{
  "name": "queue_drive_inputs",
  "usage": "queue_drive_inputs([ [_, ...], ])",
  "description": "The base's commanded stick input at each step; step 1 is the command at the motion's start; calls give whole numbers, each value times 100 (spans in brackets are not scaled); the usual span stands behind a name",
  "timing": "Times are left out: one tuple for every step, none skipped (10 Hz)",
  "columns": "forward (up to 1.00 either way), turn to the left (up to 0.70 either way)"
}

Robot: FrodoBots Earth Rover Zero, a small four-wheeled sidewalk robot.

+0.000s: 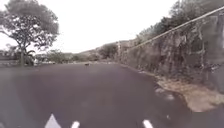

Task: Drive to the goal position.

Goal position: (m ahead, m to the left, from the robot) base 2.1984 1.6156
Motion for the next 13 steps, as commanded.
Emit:
queue_drive_inputs([
  [50, 0],
  [50, 0],
  [50, 0],
  [50, 0],
  [50, 0],
  [50, 0],
  [50, 0],
  [50, 0],
  [50, 0],
  [50, 0],
  [50, 0],
  [50, 0],
  [50, 0],
])
